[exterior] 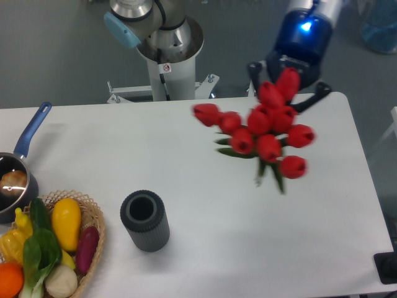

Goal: Pick up the flowers from the vase
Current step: 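Carry the held tulips up and away from the vase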

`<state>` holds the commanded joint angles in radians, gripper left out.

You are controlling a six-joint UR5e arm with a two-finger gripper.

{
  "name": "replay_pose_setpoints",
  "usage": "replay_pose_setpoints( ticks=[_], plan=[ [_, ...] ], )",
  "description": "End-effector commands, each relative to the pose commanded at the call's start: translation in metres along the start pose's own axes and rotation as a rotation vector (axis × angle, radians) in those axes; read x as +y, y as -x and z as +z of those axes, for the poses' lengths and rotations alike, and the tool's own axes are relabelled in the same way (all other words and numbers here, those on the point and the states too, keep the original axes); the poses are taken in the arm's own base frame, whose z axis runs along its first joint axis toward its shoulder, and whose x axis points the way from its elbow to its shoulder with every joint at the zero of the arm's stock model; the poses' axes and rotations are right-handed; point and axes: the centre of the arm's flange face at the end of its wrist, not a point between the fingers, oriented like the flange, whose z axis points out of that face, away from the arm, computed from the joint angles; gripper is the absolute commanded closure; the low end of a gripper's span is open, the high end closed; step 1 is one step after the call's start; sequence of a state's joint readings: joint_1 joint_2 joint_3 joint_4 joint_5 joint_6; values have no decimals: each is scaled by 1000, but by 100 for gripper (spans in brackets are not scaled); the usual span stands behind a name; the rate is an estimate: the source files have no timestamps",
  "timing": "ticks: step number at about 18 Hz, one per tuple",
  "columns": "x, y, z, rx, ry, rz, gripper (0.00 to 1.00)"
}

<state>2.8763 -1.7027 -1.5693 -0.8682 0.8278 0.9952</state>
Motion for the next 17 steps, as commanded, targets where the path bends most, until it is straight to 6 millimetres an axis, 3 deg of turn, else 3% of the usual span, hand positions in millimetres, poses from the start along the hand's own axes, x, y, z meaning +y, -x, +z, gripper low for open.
replay_pose_setpoints(
  ticks=[4, 7, 11, 13, 17],
  plan=[
    [30, 8, 13, -76, 242, 21, 100],
    [39, -21, 60, -49, 462, 81, 100],
    [57, -16, 100, -32, 647, 148, 100],
    [50, -22, 114, -1, 721, 180, 100],
    [54, -15, 126, 22, 810, 198, 100]
  ],
)
